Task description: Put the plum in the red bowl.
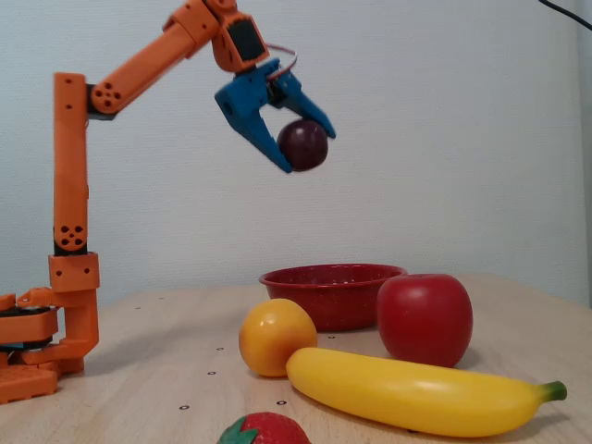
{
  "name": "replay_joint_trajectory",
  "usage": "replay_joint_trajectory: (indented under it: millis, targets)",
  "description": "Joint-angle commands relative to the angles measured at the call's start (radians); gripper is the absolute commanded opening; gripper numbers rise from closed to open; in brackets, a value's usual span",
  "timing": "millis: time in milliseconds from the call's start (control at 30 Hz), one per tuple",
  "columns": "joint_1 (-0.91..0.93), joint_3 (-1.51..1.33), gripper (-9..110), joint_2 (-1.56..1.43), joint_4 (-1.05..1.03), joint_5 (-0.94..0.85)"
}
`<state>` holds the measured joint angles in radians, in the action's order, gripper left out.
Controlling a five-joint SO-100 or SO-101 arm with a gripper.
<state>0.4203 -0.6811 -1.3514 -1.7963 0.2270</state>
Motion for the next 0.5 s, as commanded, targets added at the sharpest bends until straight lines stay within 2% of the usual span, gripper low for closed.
replay_joint_trajectory:
  millis: [0,433,467]
  targets:
    - [0.026,0.074,0,0.034,-0.054,-0.026]
    - [0.092,0.255,0,0.449,0.114,0.009]
    - [0.097,0.258,4,0.459,0.115,0.011]
